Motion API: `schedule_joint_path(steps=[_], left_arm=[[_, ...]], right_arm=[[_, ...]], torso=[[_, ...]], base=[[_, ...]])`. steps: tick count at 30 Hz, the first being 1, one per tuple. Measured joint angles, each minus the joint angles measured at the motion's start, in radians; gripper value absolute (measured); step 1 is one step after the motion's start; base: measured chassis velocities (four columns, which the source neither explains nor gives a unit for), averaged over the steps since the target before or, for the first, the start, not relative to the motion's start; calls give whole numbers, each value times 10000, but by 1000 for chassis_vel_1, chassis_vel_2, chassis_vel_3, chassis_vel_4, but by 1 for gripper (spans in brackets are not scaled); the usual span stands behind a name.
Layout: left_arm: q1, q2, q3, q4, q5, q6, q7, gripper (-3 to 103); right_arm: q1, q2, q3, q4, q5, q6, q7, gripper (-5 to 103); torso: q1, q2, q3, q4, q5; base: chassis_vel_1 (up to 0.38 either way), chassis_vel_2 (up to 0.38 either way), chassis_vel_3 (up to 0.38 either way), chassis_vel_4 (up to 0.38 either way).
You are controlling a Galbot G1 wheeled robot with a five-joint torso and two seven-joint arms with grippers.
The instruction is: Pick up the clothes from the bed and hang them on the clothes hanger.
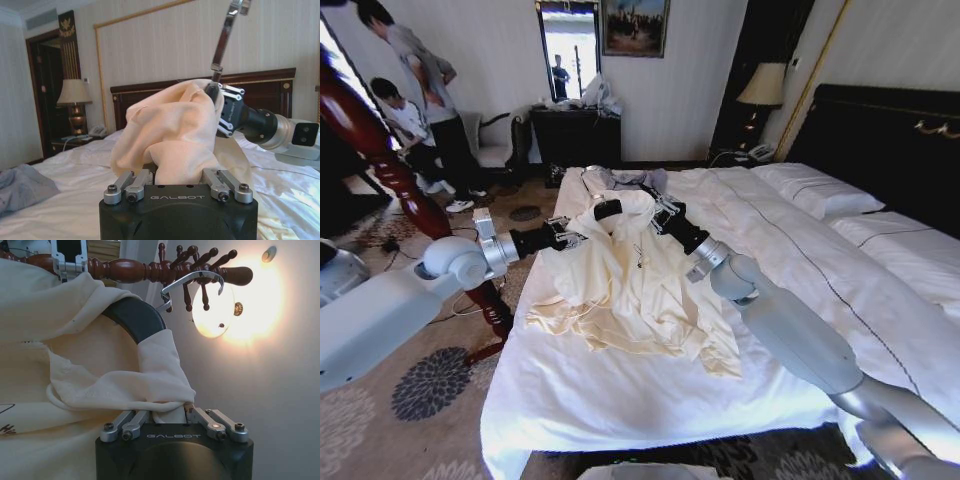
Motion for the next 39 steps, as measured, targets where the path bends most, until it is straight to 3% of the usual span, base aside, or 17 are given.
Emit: schedule_joint_path(steps=[2, 18, 19, 21, 23, 25, 26, 29, 31, 35, 39], left_arm=[[69, 12, 0, -69, -24, 26, -18, 28], [715, -25, -643, -149, 264, -172, -422, 28], [793, 5, -759, -137, 265, -181, -489, 28], [831, 24, -801, -140, 264, -184, -511, 28], [933, 75, -914, -149, 289, -218, -560, 28], [987, 104, -960, -138, 357, -230, -612, 19], [987, 104, -960, -138, 357, -230, -612, 19], [1002, 104, -1002, -130, 414, -264, -617, 19], [1006, 103, -1009, -130, 418, -271, -618, 19], [1096, 179, -1159, -163, 431, -311, -653, 19], [1419, 337, -1492, -271, 424, -316, -674, 19]], right_arm=[[-25, -5, -28, 23, 35, -1, 8, 22], [-130, -13, -243, 215, 536, -237, 36, 22], [-143, -15, -252, 274, 609, -272, 43, 27], [-145, -18, -255, 303, 666, -286, 42, 27], [-147, -49, -315, 426, 872, -292, -72, 38], [-151, -151, -353, 585, 1185, -312, -318, 49], [-151, -151, -353, 585, 1185, -312, -318, 49], [-282, -287, -331, 742, 1344, -322, -581, 65], [-301, -303, -319, 757, 1351, -321, -601, 65], [-505, -429, -120, 901, 1371, -314, -739, 87], [-736, -556, 120, 1024, 1365, -314, -847, 96]], torso=[[0, 0, 0, -1, 1], [0, 0, 0, 0, 0], [0, 0, 0, -2, -1], [0, 0, 0, -1, 1], [-1, 0, 0, 0, 3], [-1, 0, 0, 3, -3], [-1, 0, 0, 3, -3], [-1, 0, 0, -1, 1], [0, 0, 0, -1, 1], [-1, 0, 0, 0, 0], [0, 0, 0, -1, 0]], base=[[0, 0, 0, 0], [0, 0, 0, 0], [0, 0, 0, 0], [0, 0, 0, 0], [0, 0, 0, 0], [0, 0, 0, 0], [0, 0, 0, 0], [0, 0, 0, 0], [0, 0, 0, 0], [0, 0, 0, 0], [0, 0, 0, 0]])
